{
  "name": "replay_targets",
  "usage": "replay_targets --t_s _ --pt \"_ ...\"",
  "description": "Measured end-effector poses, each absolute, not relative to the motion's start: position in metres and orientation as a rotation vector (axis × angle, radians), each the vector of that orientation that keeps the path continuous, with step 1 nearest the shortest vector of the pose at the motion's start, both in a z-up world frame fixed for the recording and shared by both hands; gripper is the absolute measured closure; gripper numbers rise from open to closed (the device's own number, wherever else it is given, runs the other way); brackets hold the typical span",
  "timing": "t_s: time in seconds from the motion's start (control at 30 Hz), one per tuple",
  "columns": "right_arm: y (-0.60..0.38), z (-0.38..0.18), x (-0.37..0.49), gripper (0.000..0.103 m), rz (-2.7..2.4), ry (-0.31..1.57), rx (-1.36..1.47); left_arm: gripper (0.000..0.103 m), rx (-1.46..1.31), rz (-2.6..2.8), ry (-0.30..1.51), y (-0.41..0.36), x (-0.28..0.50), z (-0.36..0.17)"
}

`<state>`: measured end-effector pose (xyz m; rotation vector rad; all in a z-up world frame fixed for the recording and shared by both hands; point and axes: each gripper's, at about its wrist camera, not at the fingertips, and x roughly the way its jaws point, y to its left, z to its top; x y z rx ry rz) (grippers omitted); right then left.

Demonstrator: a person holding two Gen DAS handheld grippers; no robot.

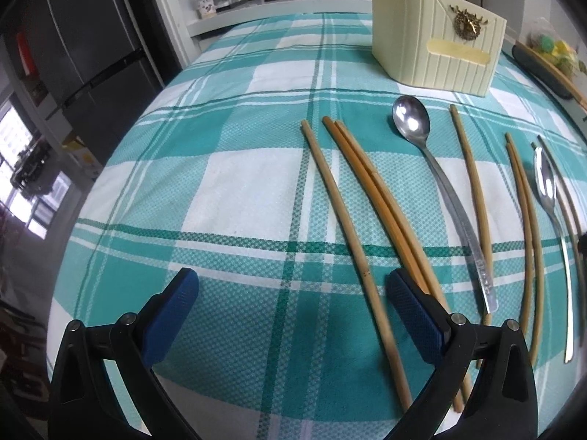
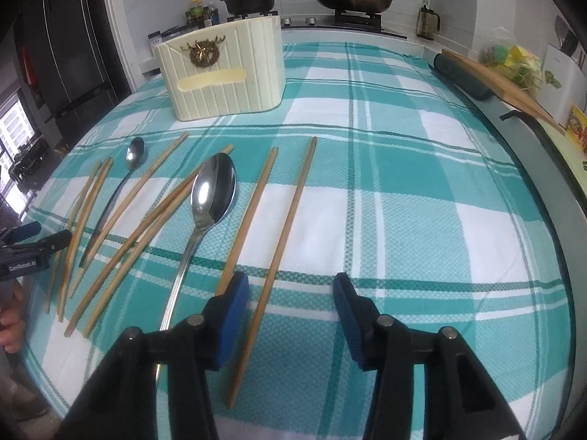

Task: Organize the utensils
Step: 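Move both tools down toward the row of wooden chopsticks, then close the left tool on one chopstick while the right tool closes on another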

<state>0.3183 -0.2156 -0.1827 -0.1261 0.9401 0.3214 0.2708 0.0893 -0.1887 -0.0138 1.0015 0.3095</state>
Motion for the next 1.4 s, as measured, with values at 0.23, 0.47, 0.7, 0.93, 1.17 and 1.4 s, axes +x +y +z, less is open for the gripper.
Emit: replay_targets --t_s 0.23,0.47,0.7,0.93,1.17,1.4 --pt "-0.210 -0.187 0.325 0.058 0.276 0.944 -0.249 0.000 0.004 0.313 1.031 0.120 0.268 -0.188" --pt "-0.221 -0.184 0.341 0.056 0.303 1.040 -0.236 0.000 0.034 0.184 1.106 0.127 0.286 -0.188" --pt "-0.215 -0.183 0.374 0.055 0.351 1.141 -0.235 0.001 0.041 0.091 1.162 0.133 0.324 -0.188" --pt "-0.196 -0.184 0.412 0.054 0.384 1.171 -0.254 0.016 0.008 0.036 1.200 0.137 0.356 -0.191" --pt "-0.183 -0.186 0.445 0.055 0.383 1.133 -0.263 0.018 -0.020 0.054 1.180 0.142 0.373 -0.193" --pt "-0.184 -0.186 0.441 0.054 0.407 1.059 -0.268 0.015 -0.007 0.055 1.153 0.143 0.371 -0.193"
